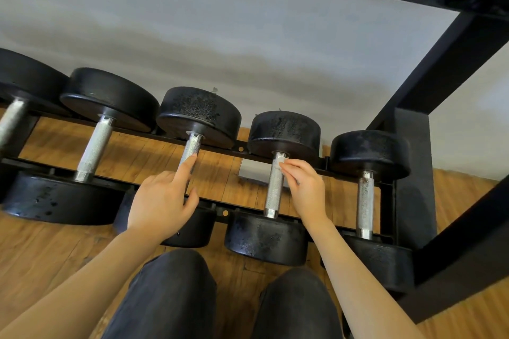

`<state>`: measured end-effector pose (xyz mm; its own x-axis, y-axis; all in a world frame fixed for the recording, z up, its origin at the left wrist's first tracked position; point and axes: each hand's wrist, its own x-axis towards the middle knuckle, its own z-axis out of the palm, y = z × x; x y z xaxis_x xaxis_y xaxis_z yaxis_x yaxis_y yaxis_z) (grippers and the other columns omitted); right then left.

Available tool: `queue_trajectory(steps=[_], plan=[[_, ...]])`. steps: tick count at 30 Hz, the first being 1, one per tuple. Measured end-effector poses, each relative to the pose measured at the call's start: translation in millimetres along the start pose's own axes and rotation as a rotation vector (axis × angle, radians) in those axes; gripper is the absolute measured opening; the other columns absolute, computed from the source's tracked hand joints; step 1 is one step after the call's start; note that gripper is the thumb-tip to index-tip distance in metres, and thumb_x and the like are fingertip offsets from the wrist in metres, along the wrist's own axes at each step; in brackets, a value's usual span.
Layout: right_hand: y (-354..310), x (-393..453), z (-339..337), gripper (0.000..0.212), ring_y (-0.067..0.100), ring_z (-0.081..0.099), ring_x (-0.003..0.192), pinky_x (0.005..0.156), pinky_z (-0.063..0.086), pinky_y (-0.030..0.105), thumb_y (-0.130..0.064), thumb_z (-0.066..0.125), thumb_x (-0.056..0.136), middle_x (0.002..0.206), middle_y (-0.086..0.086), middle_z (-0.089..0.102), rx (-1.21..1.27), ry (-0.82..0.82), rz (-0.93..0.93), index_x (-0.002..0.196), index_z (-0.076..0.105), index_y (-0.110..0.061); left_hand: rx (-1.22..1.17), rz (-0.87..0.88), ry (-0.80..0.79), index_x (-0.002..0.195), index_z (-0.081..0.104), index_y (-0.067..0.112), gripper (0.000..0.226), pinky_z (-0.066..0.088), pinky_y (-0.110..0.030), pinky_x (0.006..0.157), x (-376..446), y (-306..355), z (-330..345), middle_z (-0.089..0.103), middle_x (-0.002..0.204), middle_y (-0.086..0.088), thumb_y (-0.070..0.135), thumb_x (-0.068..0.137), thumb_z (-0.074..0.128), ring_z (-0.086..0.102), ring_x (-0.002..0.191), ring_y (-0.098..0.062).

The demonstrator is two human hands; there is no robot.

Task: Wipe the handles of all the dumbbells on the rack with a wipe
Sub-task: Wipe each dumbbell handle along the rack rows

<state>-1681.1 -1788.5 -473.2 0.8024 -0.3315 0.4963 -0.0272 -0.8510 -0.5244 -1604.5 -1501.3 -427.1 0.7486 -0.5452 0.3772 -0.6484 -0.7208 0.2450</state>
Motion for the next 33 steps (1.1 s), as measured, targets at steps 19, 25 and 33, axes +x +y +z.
queue_trajectory(steps=[19,25,33], plan=[[-2.5,11.8,-0.7,0.021,0.002,0.058,0.097,0.087,0.044,0.010,-0.014,0.067,0.088,0.106,-0.002,0.065,0.244,0.062,0.247,0.109,0.071,-0.012,0.001,-0.024,-0.010,0.141,0.044,0.009,0.069,0.040,-0.026,0.051,1.2,-0.4,0.9,0.060,0.066,-0.004,0.019,0.080,0.076,0.051,0.052,-0.016],[-2.2,-0.6,-4.6,0.031,-0.005,0.051,0.104,0.088,0.035,-0.001,-0.013,0.061,0.092,0.119,-0.003,0.057,0.259,-0.083,0.255,0.123,0.063,-0.012,0.003,-0.026,-0.012,0.140,0.044,0.008,0.070,0.044,-0.028,0.050,0.7,1.1,0.4,0.061,0.066,-0.004,0.018,0.079,0.076,0.052,0.052,-0.016],[-4.8,2.9,-2.4,0.028,0.010,0.054,0.108,0.096,0.040,0.013,-0.013,0.059,0.092,0.119,0.006,0.058,0.019,-0.088,0.044,0.119,0.065,-0.009,0.010,-0.036,-0.024,0.143,0.043,0.009,0.070,0.044,-0.028,0.053,1.0,0.6,0.4,0.064,0.070,-0.006,0.020,0.081,0.074,0.053,0.054,-0.017]])
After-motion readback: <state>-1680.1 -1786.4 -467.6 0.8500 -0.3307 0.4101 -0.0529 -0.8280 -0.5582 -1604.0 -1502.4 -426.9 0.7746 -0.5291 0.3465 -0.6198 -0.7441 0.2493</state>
